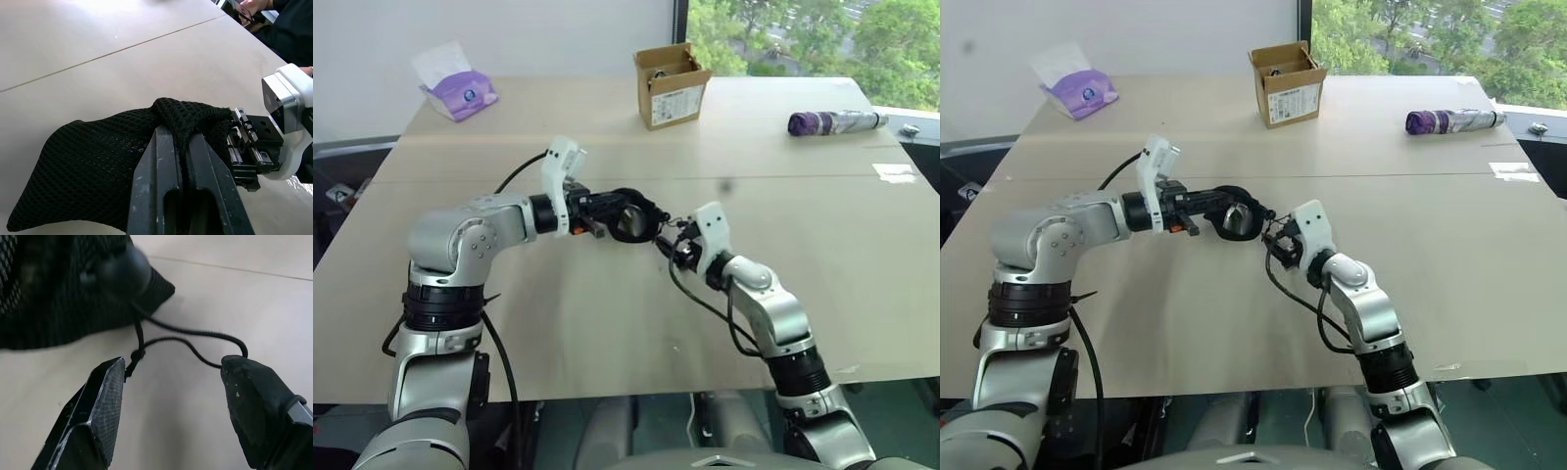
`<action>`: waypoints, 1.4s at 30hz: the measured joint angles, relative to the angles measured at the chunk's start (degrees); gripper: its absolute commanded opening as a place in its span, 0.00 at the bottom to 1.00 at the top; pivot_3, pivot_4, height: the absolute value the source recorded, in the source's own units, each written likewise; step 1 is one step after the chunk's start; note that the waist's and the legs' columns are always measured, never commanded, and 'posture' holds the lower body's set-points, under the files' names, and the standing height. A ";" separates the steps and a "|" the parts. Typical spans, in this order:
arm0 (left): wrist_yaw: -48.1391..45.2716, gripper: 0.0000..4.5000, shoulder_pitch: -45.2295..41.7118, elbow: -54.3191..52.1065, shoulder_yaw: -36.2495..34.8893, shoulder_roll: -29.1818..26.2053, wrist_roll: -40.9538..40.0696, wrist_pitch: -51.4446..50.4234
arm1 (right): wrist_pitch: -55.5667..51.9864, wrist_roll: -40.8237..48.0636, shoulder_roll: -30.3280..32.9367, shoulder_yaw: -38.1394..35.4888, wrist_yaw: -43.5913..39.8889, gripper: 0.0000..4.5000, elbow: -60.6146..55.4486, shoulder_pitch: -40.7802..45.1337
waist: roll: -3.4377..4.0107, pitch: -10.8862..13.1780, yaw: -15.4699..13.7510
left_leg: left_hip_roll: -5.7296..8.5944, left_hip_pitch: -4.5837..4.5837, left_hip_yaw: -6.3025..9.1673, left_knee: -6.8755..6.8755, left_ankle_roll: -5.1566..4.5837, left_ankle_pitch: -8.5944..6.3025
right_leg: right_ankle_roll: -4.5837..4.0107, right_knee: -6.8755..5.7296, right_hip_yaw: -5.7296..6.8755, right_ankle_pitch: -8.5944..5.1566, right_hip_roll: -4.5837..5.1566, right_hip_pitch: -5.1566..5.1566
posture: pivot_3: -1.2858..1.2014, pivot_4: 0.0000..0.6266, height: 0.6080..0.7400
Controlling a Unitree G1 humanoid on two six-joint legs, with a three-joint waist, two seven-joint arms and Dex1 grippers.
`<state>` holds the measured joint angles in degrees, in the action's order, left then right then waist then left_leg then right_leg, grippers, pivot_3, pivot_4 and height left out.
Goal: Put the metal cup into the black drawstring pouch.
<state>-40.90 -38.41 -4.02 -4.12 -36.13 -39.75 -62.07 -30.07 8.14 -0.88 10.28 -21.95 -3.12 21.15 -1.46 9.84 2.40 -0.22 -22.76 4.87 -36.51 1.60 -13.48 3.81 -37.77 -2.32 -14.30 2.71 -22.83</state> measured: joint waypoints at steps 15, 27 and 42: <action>2.17 0.00 0.64 -1.86 -0.93 0.29 -0.96 -0.57 | -0.68 0.78 -0.17 -0.12 1.84 0.14 1.15 0.72 | 0.01 0.01 0.02 | 0.00 0.00 0.00 0.00 -0.01 0.00 | 0.00 -0.01 0.00 0.00 0.00 0.00 | 0.52 0.24 1.00; 3.51 0.00 2.64 -4.72 -1.10 4.50 -2.68 -1.06 | 2.86 -10.01 14.08 -0.07 4.94 0.01 -5.13 2.82 | 0.01 0.01 -0.04 | 0.01 -0.02 -0.02 -0.01 0.00 0.00 | 0.00 -0.01 -0.01 0.00 0.01 -0.02 | 0.52 0.24 1.00; 1.74 0.62 -3.28 -7.81 -1.42 9.47 -6.96 2.75 | -3.71 -13.88 27.09 -1.14 -0.93 0.00 -19.12 13.25 | 0.00 0.00 -0.18 | 0.03 -0.05 -0.04 -0.02 -0.01 -0.01 | 0.00 0.04 -0.02 0.00 0.02 0.00 | 0.52 0.24 1.00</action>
<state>-39.16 -41.69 -11.83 -5.54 -26.67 -46.71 -59.31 -33.78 -5.73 26.21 9.14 -22.88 -22.24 34.40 -1.45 9.84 2.22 -0.19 -22.81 4.83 -36.53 1.59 -13.48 3.82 -37.73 -2.33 -14.30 2.73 -22.83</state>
